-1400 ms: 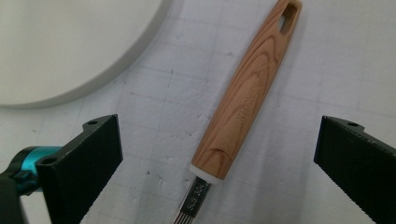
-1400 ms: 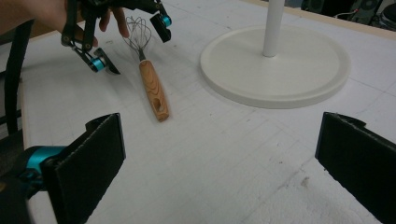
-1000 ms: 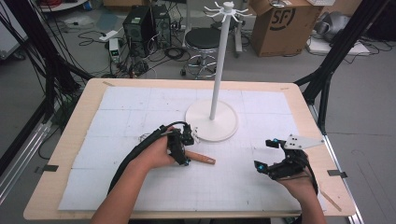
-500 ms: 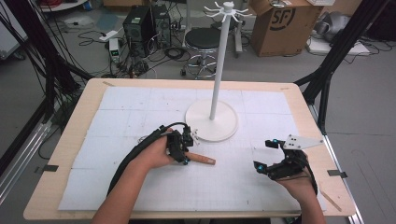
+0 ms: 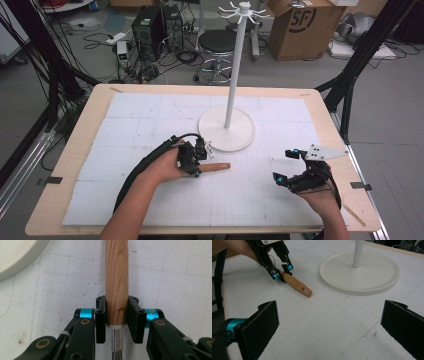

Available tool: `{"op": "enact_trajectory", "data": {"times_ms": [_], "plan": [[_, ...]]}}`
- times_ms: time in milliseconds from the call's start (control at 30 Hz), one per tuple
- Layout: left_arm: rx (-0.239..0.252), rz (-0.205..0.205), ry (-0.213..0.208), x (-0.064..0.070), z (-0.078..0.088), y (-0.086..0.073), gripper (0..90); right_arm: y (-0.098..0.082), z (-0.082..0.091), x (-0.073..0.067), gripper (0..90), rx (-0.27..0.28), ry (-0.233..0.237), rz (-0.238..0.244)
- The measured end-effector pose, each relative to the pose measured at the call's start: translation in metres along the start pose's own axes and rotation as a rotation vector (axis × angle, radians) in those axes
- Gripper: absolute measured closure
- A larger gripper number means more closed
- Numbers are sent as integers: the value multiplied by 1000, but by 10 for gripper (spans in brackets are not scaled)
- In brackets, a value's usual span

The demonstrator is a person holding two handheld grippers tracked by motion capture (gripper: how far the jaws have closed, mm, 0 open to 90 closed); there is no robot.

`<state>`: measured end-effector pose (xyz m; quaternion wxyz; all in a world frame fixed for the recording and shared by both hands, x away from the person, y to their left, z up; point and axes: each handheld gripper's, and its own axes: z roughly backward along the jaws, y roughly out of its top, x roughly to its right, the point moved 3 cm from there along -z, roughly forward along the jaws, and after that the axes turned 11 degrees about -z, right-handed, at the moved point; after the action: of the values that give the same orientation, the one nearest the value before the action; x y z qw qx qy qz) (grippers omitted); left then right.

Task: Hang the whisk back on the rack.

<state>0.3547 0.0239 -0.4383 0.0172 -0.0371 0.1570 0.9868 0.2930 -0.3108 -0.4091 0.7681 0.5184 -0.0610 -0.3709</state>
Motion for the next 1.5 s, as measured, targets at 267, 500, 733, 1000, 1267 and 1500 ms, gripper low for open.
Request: {"op": "enact_trajectory", "data": {"times_ms": [267,500,733,1000,1267,1500], "plan": [[200,85,1,-2,28,-7,711,0,-1,-1,7,-7,-2,-1],[411,133,16,-4,60,-11,712,1,0,1,7,5,-7,1],[550,167,44,-4,86,-17,713,1,-1,0,7,2,-7,2],[672,178,42,-5,104,-16,713,1,0,0,7,5,-6,1],[770,182,37,-9,129,-10,713,1,-1,1,7,3,-5,1],[832,167,6,-13,149,1,713,1,0,1,7,10,-5,0]]}}
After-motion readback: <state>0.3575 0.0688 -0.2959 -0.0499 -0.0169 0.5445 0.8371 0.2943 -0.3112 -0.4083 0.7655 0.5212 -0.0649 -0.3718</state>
